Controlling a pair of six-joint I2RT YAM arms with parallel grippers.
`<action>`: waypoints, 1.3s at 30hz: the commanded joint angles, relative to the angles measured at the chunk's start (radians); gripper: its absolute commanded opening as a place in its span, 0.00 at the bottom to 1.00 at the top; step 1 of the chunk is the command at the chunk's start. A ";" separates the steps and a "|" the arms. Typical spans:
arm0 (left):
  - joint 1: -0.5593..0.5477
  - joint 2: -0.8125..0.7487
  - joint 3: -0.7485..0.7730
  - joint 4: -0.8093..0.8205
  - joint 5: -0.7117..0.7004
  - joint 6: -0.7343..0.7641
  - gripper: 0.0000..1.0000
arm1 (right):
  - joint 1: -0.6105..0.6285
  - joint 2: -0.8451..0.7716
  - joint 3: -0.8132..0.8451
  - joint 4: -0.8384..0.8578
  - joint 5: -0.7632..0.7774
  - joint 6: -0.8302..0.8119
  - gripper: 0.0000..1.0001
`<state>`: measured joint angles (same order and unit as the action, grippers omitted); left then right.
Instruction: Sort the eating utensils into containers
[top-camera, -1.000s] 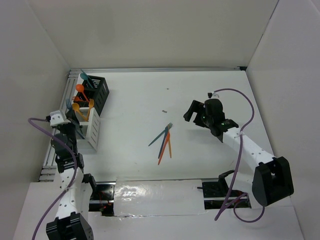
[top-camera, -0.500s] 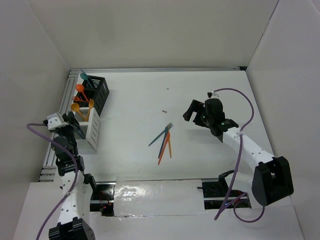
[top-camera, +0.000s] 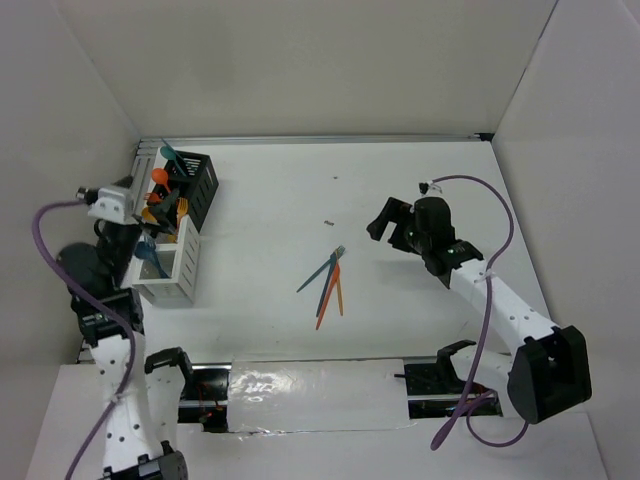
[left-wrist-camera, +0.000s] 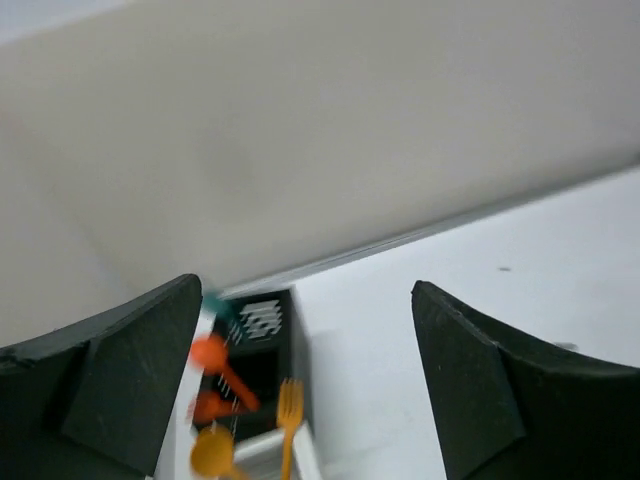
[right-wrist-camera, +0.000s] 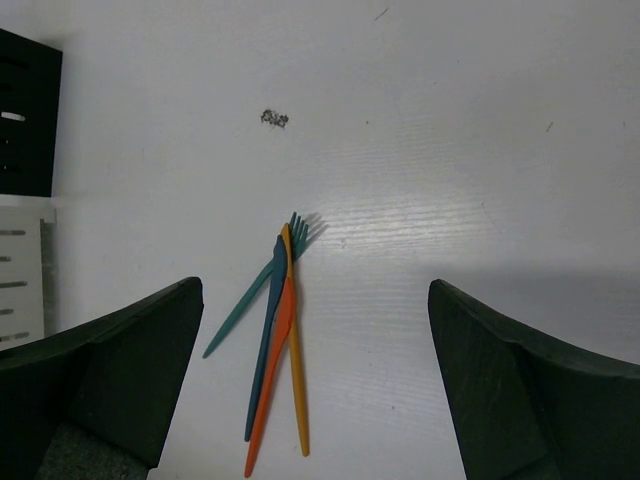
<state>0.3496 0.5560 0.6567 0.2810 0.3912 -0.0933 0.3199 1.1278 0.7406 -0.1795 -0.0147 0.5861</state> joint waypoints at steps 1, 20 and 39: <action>-0.005 0.204 0.262 -0.319 0.582 0.149 1.00 | -0.005 -0.030 0.028 -0.003 0.013 0.015 1.00; -0.954 0.910 0.512 -0.646 -0.121 -0.221 0.77 | -0.007 -0.234 -0.056 -0.123 0.134 0.136 1.00; -1.149 1.292 0.630 -0.661 -0.390 -0.388 0.46 | -0.007 -0.310 -0.047 -0.212 0.144 0.107 1.00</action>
<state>-0.7937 1.8236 1.2304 -0.3901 0.0265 -0.4526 0.3153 0.8448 0.6926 -0.3676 0.1093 0.7048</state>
